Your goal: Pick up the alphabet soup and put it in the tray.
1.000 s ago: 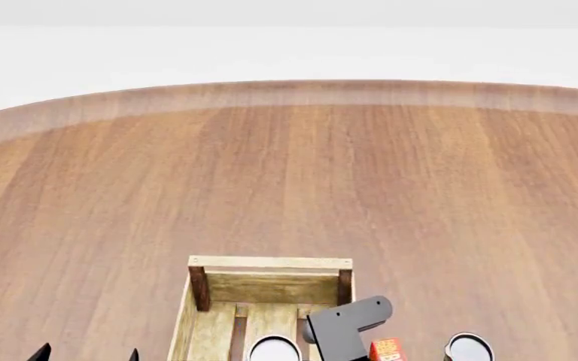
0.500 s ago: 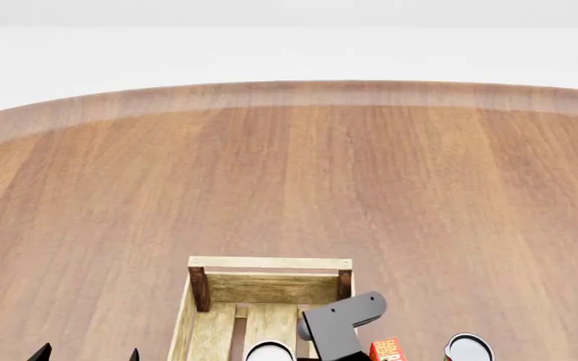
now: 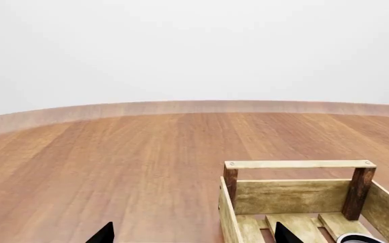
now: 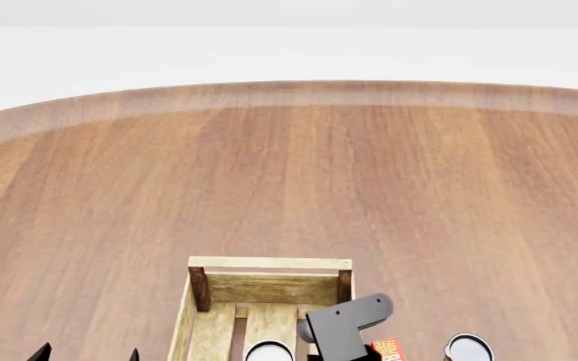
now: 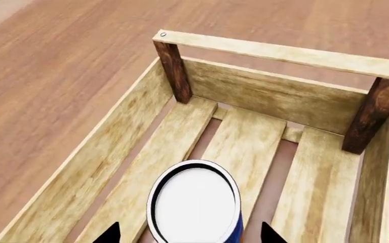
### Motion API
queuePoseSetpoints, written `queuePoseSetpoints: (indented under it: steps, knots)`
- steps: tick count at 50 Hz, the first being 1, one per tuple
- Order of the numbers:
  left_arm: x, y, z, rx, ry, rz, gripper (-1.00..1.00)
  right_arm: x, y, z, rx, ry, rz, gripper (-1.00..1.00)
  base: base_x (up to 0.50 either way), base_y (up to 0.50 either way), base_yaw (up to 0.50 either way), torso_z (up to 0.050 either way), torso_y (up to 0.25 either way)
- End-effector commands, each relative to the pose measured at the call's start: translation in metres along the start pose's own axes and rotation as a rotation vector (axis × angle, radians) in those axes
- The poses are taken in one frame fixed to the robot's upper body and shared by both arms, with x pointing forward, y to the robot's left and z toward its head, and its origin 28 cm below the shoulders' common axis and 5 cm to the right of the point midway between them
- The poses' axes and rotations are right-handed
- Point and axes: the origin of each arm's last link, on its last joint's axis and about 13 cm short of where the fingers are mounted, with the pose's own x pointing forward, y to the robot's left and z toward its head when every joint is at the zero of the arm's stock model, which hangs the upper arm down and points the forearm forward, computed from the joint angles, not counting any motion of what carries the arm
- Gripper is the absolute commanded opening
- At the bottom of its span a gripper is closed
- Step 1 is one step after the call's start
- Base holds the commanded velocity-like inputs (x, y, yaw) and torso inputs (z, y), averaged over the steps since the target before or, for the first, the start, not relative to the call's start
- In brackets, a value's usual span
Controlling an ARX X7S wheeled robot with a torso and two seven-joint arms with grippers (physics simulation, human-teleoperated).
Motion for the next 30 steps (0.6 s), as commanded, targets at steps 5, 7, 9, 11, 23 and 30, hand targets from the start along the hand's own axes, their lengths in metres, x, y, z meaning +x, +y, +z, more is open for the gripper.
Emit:
queuePoseSetpoints:
  steps: [5,7,9,11,23,30]
  knots:
    - [0.001,0.0,0.0,0.001,0.0,0.001,1.0,-0.009,0.003,0.004,-0.012,-0.029,-0.006,1.0,0.0,0.0,0.0,0.0,0.0]
    - [0.001,0.0,0.0,0.001,0.001,0.0,1.0,-0.01,0.003,0.005,-0.012,-0.035,-0.006,1.0,0.0,0.0,0.0,0.0,0.0]
    - [0.001,0.0,-0.001,0.001,0.001,0.0,1.0,-0.012,0.004,0.006,-0.013,-0.041,-0.008,1.0,0.0,0.0,0.0,0.0,0.0]
    - [0.0,0.0,0.0,0.001,0.001,0.0,1.0,-0.013,0.004,0.007,-0.014,-0.049,-0.012,1.0,0.0,0.0,0.0,0.0,0.0]
    - [0.0,0.0,0.0,-0.001,-0.001,0.001,1.0,-0.027,0.011,0.01,-0.032,-0.113,-0.034,1.0,0.0,0.0,0.0,0.0,0.0]
    - [0.0,0.001,0.001,-0.004,-0.002,0.002,1.0,-0.036,0.014,0.009,-0.037,-0.151,-0.05,1.0,0.0,0.0,0.0,0.0,0.0]
